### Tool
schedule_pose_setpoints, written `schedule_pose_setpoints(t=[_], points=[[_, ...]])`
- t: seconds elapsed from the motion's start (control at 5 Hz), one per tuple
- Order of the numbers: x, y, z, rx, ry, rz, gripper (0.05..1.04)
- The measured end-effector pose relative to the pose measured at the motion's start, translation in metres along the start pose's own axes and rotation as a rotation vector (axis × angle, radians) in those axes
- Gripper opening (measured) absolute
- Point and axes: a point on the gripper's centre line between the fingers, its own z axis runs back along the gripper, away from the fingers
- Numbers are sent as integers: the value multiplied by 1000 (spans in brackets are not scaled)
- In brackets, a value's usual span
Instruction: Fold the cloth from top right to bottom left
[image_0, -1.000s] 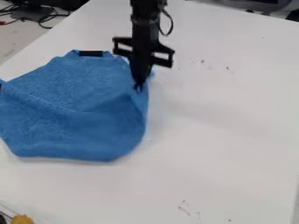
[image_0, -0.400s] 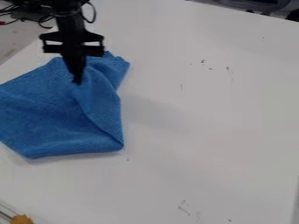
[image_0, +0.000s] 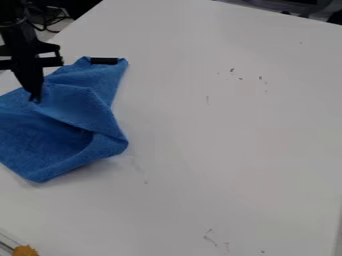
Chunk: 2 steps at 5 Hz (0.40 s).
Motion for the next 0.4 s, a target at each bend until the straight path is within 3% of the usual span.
schedule_pose_setpoints(t=[0.2,0.4], points=[[-6,9,-3,-11,30,15,77],[-10,10,-6,-11,51,8,230]])
